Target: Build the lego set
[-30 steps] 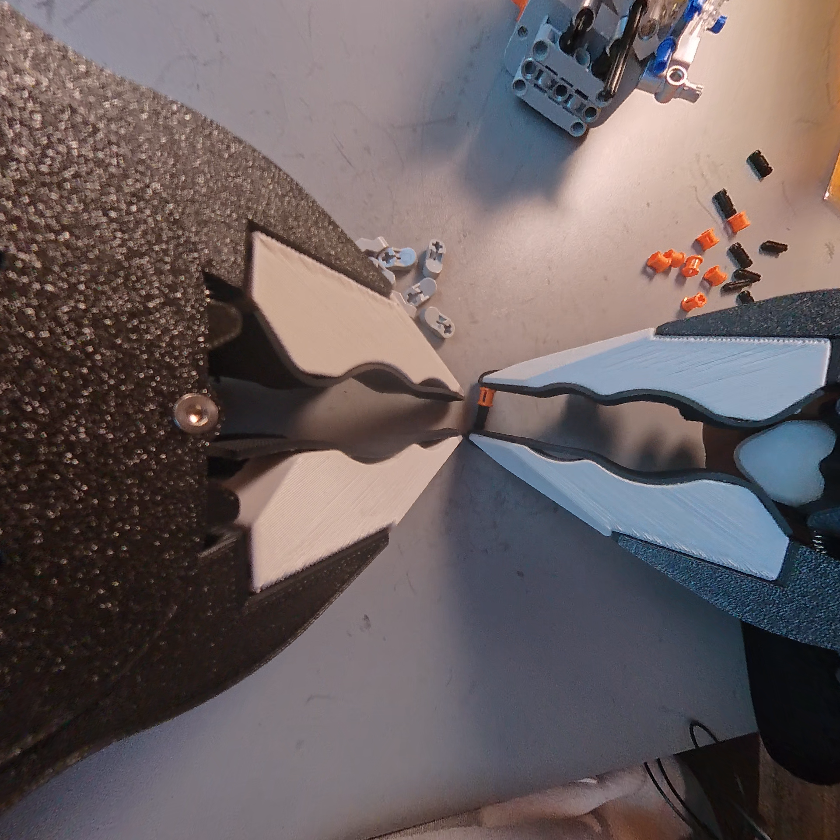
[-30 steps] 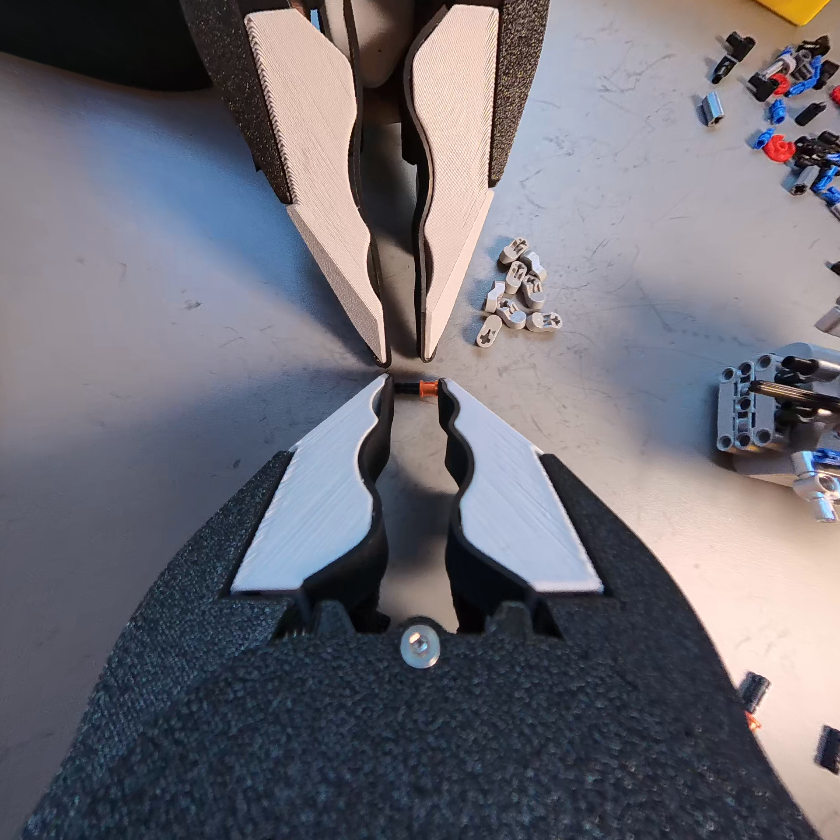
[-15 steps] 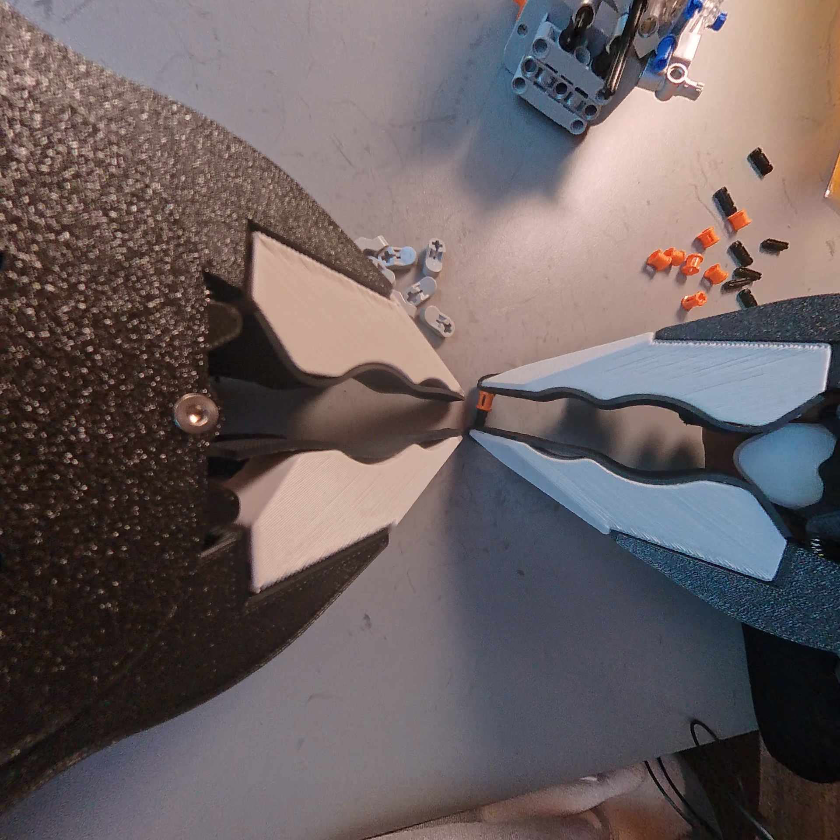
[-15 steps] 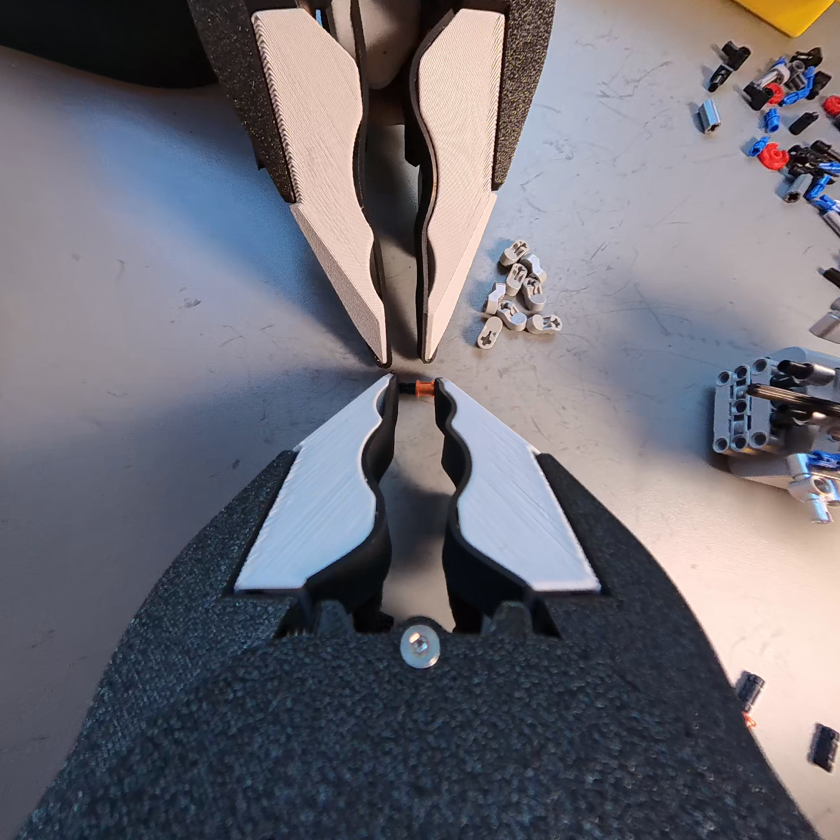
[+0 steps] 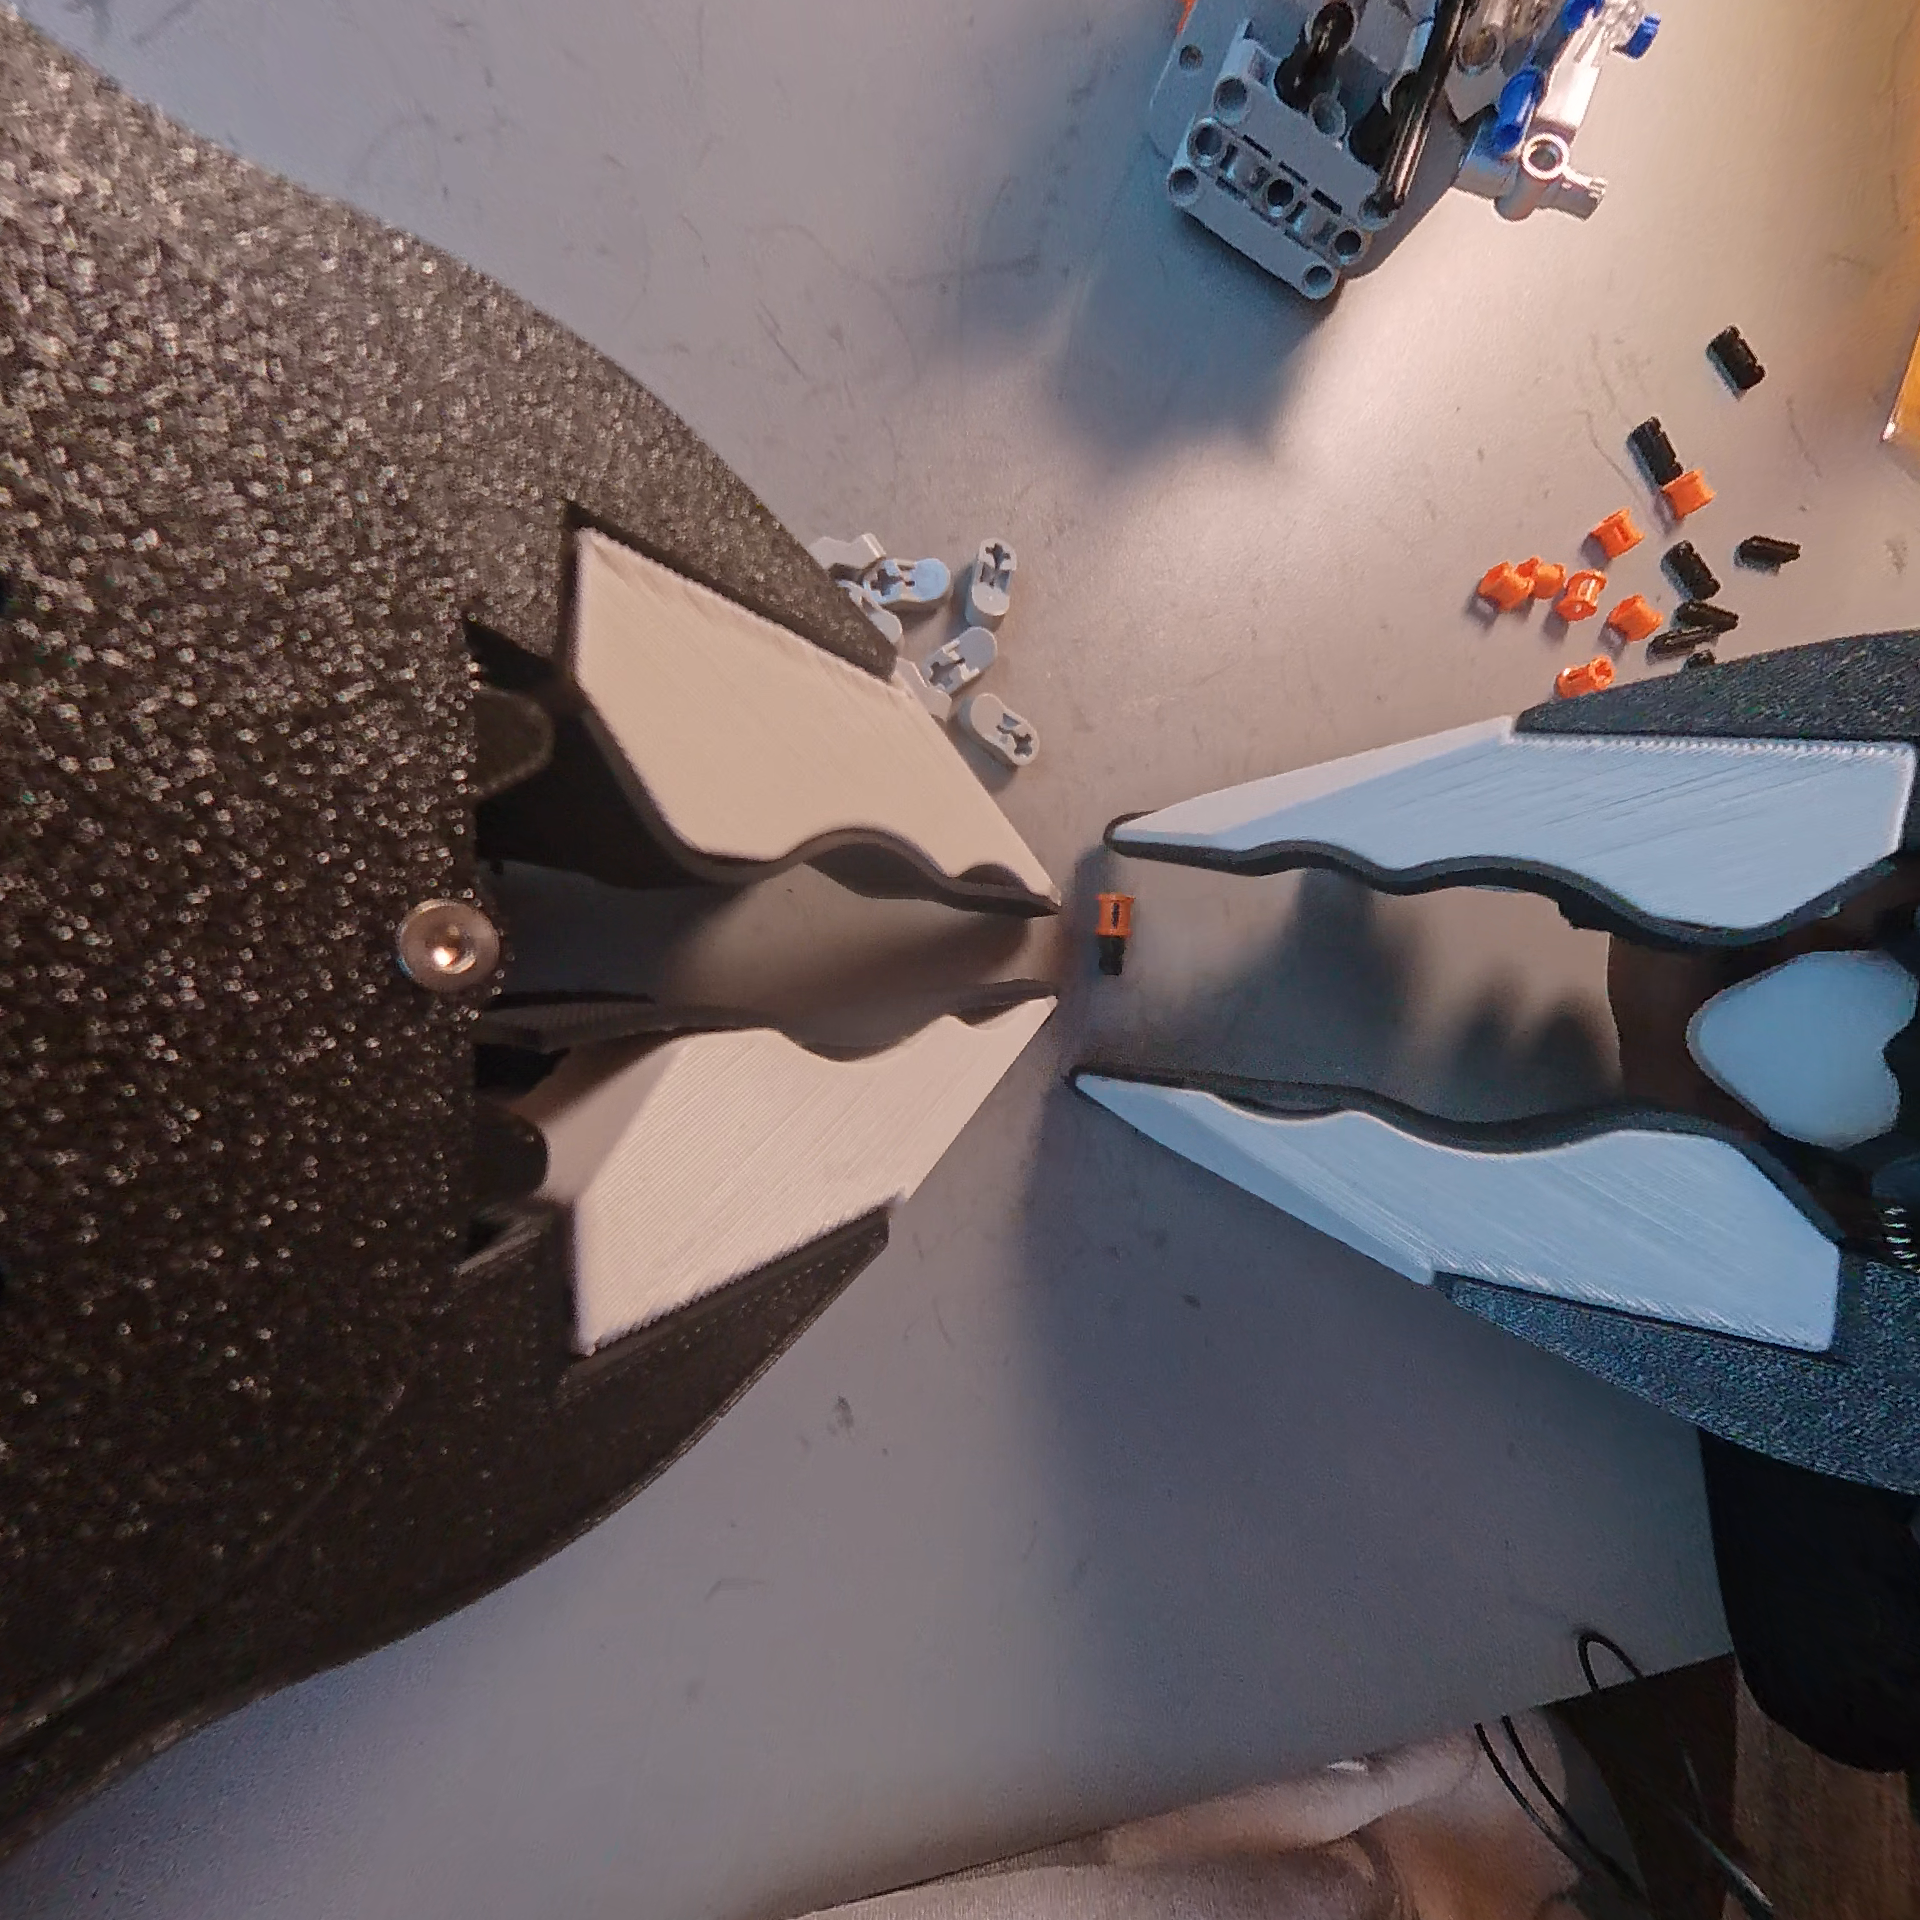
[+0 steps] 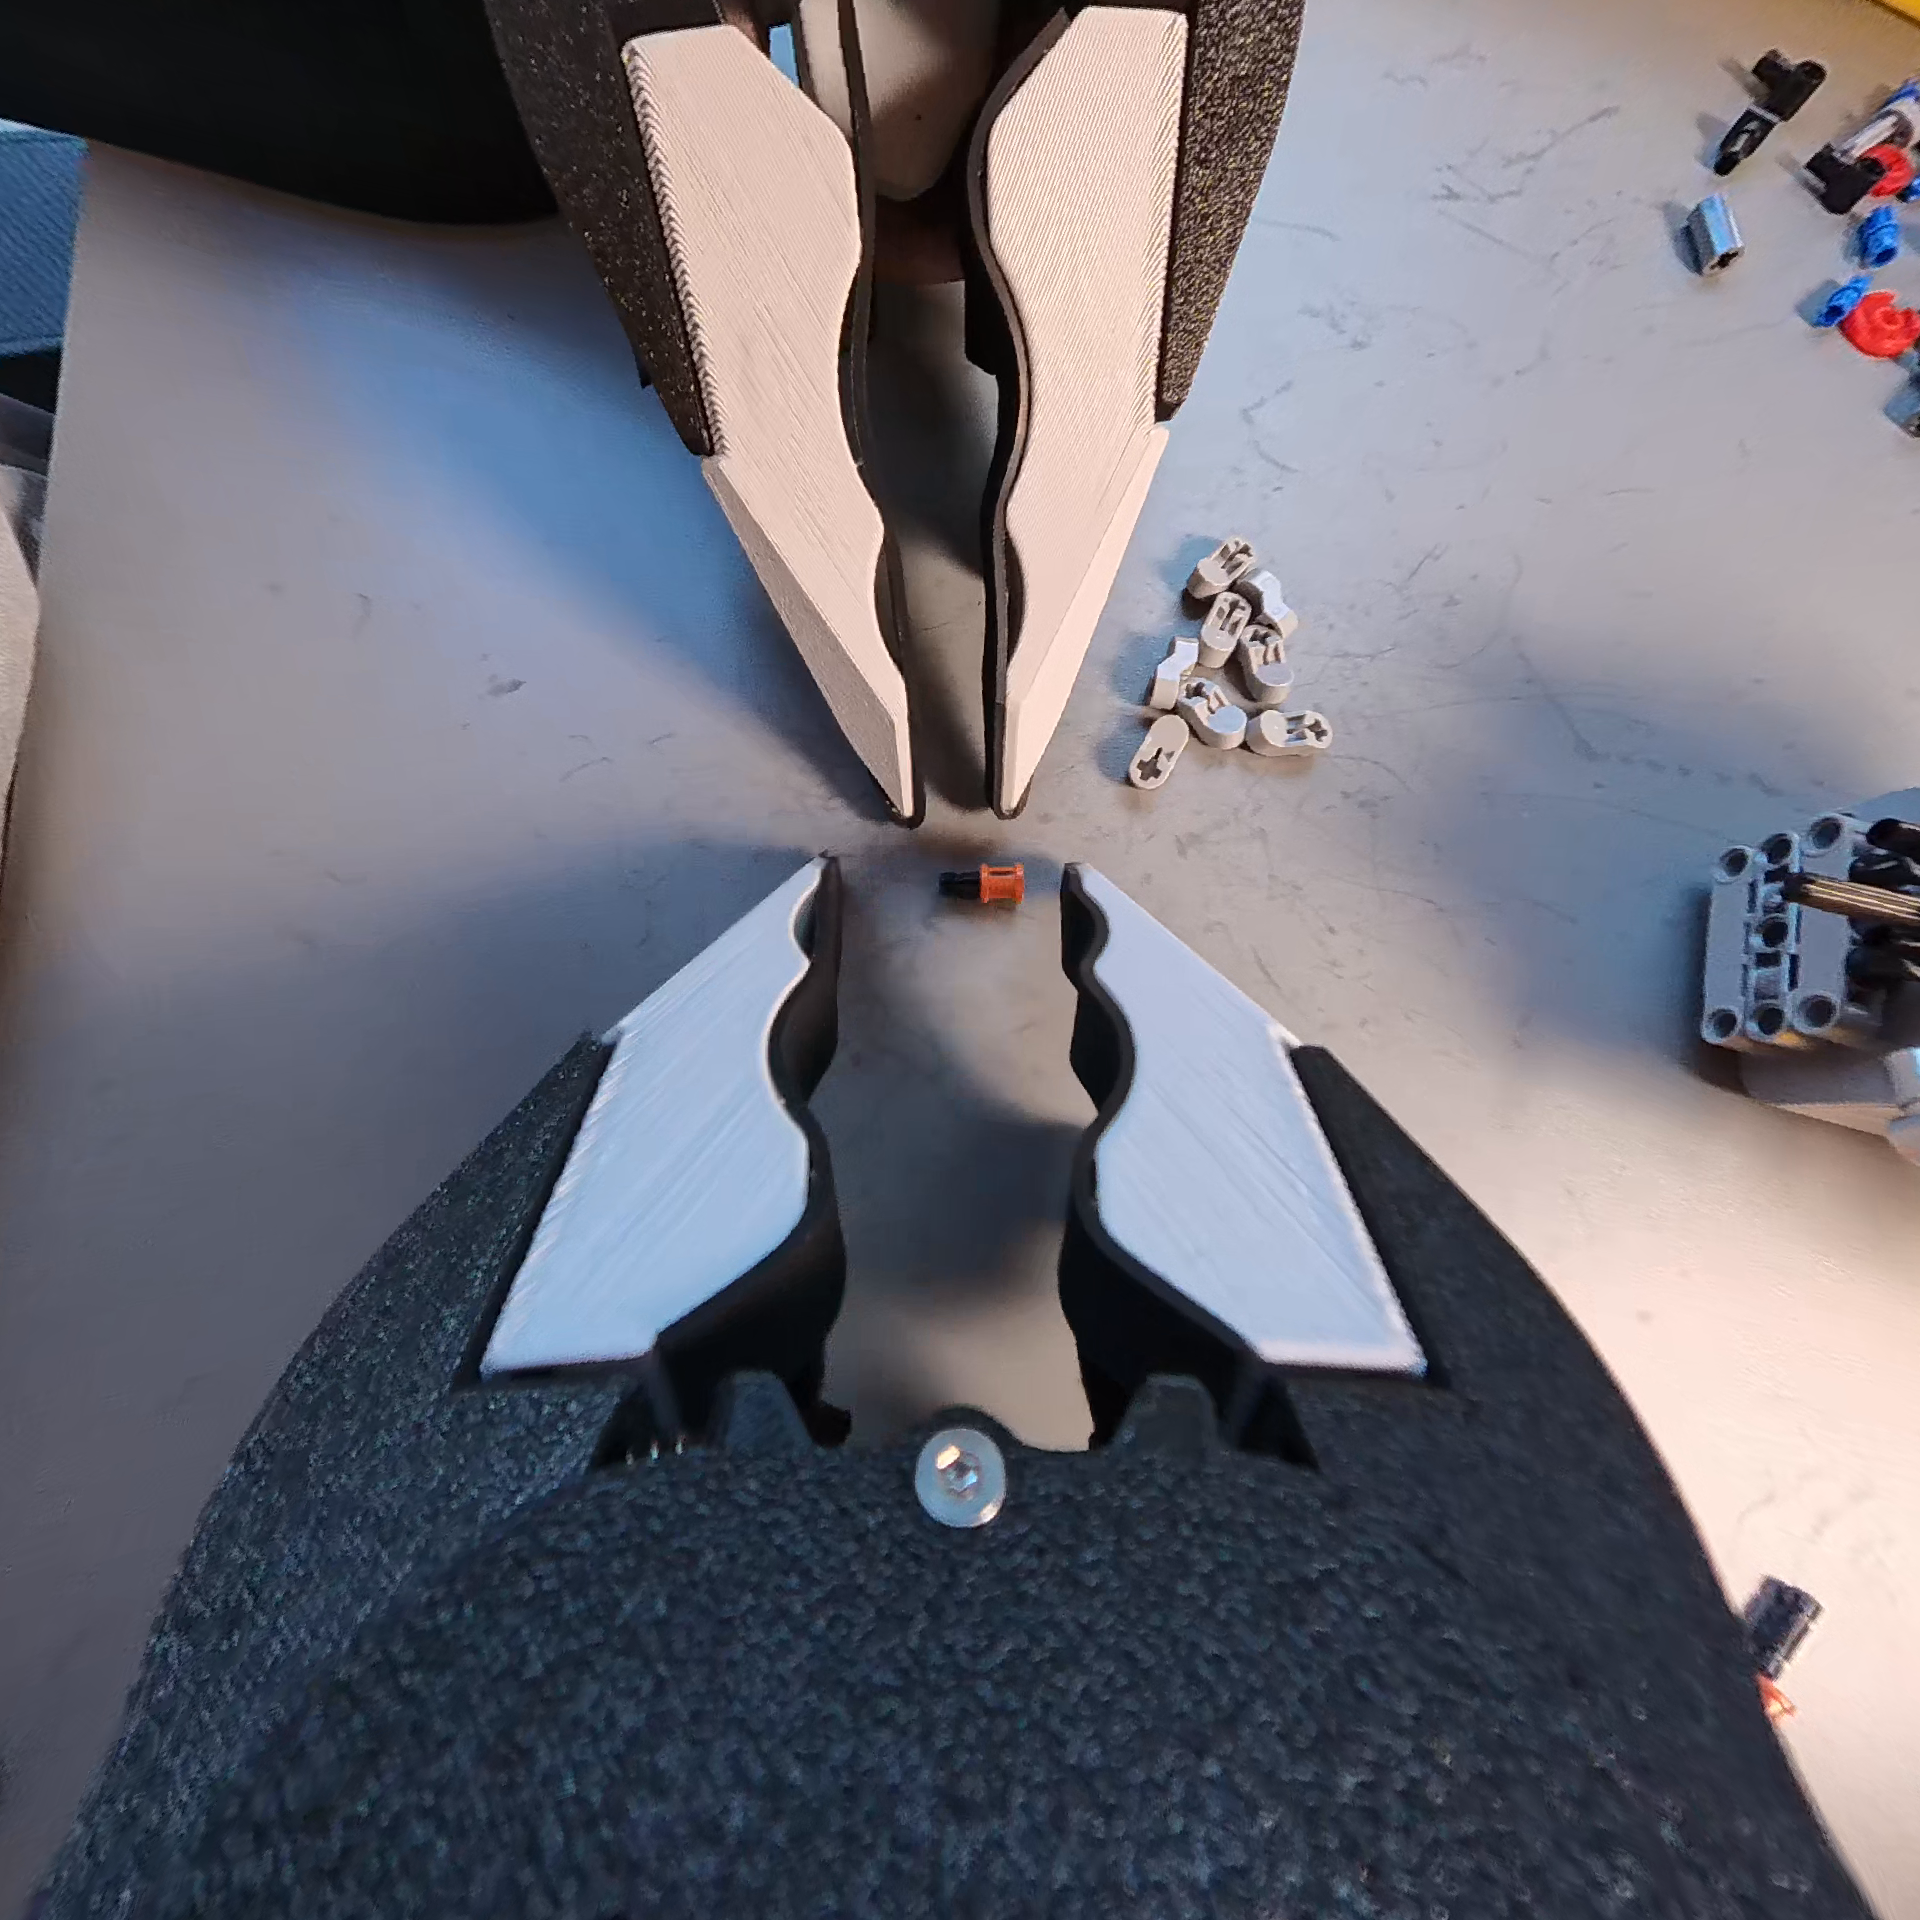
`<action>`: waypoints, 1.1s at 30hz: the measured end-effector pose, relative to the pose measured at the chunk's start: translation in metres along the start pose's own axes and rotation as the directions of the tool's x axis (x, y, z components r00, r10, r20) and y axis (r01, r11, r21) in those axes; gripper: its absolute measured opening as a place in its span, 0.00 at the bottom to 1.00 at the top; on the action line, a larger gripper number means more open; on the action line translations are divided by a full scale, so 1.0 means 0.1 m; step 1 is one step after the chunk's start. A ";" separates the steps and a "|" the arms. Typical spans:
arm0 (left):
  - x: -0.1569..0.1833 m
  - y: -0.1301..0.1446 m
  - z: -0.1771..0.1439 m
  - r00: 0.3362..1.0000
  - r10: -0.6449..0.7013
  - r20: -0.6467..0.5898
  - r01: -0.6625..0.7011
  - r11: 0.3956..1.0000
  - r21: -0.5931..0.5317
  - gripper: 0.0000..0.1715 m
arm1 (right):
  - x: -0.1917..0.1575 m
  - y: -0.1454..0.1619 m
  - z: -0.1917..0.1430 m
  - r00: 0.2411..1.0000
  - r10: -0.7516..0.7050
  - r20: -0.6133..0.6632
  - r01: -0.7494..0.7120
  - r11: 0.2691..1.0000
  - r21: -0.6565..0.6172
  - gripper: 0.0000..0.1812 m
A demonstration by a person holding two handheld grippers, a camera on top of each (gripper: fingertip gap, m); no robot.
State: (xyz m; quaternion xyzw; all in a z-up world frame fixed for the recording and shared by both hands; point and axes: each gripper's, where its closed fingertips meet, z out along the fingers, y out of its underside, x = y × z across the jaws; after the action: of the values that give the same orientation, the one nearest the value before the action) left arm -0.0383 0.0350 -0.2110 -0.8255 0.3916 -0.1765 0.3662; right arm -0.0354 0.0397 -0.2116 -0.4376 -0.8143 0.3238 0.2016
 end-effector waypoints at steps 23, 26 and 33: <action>-0.08 -0.02 -0.04 0.997 0.039 0.059 -0.040 0.999 0.018 0.06 | 0.08 -0.03 -0.02 0.999 0.020 -0.048 -0.019 1.000 0.018 0.08; -0.12 -0.14 -0.10 0.988 0.091 0.125 -0.100 0.992 0.070 0.06 | 0.16 -0.13 -0.13 0.994 0.089 -0.057 -0.083 0.992 0.094 0.08; -0.30 -0.50 -0.35 0.931 0.133 0.339 -0.219 0.949 0.228 0.11 | 0.33 -0.52 -0.57 0.938 0.333 0.099 -0.343 0.837 0.426 0.08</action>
State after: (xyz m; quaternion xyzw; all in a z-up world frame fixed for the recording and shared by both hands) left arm -0.0517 0.0627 -0.1505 -0.7486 0.3732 -0.0570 0.5451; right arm -0.0490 0.0661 -0.1331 -0.5144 -0.6328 0.5330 0.2257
